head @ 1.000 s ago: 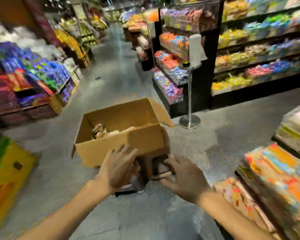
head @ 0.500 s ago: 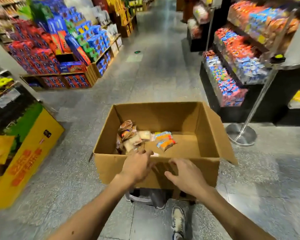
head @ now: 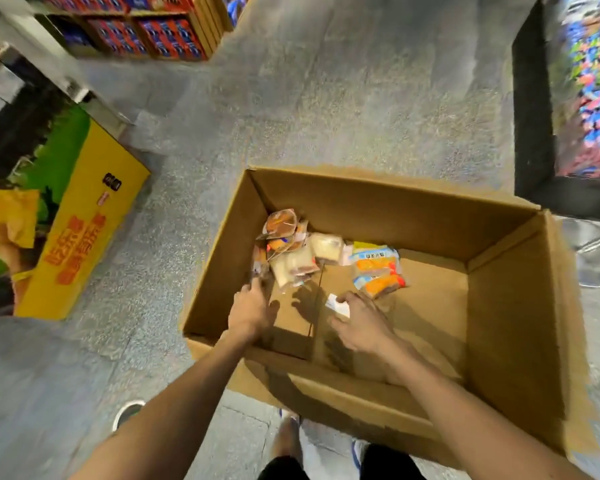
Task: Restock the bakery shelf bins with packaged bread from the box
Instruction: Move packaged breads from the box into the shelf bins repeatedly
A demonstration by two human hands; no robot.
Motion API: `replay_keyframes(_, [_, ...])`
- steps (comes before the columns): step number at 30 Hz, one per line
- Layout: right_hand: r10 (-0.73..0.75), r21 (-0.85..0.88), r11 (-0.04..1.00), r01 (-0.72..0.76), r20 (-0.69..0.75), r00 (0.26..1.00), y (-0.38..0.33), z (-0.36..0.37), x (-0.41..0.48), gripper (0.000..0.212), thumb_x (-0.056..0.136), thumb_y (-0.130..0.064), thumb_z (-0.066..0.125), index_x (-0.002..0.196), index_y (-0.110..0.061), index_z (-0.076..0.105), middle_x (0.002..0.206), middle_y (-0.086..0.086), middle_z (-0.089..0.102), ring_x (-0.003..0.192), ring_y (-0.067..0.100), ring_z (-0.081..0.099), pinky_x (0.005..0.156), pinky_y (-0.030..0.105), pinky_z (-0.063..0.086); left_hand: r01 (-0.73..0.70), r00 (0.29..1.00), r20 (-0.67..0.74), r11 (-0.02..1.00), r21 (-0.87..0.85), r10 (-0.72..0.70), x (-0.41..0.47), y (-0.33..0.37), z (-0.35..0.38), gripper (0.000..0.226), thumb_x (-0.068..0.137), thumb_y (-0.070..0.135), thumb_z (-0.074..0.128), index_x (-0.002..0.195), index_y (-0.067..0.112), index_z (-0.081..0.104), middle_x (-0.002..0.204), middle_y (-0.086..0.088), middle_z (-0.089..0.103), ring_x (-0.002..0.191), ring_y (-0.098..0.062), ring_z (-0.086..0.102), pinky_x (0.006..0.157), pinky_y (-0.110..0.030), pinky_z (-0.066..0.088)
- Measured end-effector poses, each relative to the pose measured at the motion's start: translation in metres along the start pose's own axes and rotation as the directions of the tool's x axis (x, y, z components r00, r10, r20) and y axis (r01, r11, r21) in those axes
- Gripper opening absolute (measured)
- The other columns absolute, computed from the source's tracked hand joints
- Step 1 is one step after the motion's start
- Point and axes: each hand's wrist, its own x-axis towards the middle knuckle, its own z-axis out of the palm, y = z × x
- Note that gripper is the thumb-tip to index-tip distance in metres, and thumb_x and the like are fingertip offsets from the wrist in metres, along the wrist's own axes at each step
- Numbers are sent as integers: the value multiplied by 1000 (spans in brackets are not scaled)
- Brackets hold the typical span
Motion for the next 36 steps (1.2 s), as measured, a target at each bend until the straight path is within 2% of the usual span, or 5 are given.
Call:
replay_keyframes(7, [202, 498, 845, -197, 44, 978, -46, -3, 108, 54, 87, -47, 71, 131, -21, 53, 121, -1, 59, 113, 17, 56, 96, 30, 45, 194, 980, 97, 956, -222, -176, 91, -19, 7, 76, 93, 42, 62, 149, 5, 26, 143, -22, 43, 132, -39, 43, 106, -42, 36])
replay_keyframes(17, [365, 806, 477, -350, 180, 913, -113, 20, 249, 114, 71, -60, 80, 155, -25, 13, 154, -1, 36, 137, 22, 41, 111, 51, 39, 324, 938, 211, 910, -258, -274, 145, -34, 51, 72, 92, 51, 60, 146, 13, 31, 139, -11, 53, 129, -30, 51, 101, -37, 43])
replay_keyframes(26, [439, 828, 437, -351, 144, 887, -108, 52, 301, 50, 67, -35, 91, 100, -24, 55, 101, -5, 65, 92, 10, 62, 88, 44, 58, 256, 966, 22, 934, -248, -259, 190, -37, 81, 56, 99, 55, 43, 137, 14, 46, 123, -14, 63, 109, -34, 62, 86, -43, 52])
replay_keyframes(31, [326, 838, 388, -383, 264, 908, -75, 38, 298, 65, 64, -42, 90, 120, -21, 63, 111, -3, 73, 105, 13, 67, 90, 38, 57, 344, 936, 33, 890, -298, -351, 190, -34, 86, 50, 102, 51, 38, 140, 18, 44, 129, -16, 55, 120, -35, 53, 97, -40, 41])
replay_keyframes(36, [259, 865, 250, -436, 374, 890, -13, 10, 258, 38, 80, -35, 80, 113, -20, 68, 97, -4, 74, 88, 14, 61, 78, 28, 52, 259, 947, -39, 829, -496, -319, 182, -42, 86, 31, 98, 36, 55, 118, 14, 64, 112, -6, 66, 108, -25, 61, 86, -27, 43])
